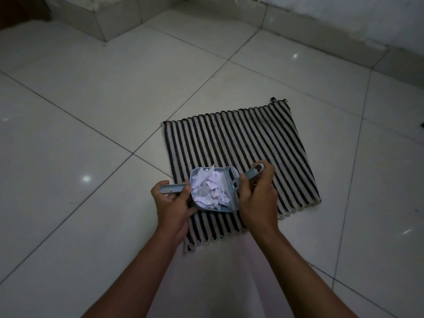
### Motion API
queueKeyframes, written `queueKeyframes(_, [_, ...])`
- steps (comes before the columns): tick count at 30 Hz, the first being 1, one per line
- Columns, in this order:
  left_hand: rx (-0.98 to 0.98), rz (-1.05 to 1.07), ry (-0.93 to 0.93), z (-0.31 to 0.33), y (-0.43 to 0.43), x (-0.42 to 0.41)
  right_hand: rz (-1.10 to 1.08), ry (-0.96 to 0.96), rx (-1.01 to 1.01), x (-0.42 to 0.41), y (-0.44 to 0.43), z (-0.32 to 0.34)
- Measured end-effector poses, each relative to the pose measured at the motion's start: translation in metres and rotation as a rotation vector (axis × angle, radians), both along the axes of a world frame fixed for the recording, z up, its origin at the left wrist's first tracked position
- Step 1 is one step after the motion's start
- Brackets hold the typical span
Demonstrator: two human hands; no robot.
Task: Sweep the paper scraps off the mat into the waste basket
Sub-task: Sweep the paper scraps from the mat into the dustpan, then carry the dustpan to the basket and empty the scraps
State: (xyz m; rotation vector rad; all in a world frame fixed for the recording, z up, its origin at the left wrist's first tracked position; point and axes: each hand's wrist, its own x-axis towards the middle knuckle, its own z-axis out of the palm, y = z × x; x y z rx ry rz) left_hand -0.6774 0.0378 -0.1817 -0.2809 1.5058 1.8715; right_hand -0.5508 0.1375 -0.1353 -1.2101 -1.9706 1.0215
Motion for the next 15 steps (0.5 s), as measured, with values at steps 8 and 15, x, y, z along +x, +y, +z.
queueKeyframes(8, [0.028, 0.005, 0.028, 0.061, 0.018, -0.009, -0.006, 0.063, -0.020, -0.001, 0.023, 0.062])
queueKeyframes(15, [0.026, -0.058, 0.041, 0.164, 0.047, 0.008, -0.040, 0.050, 0.039, 0.017, 0.053, 0.162])
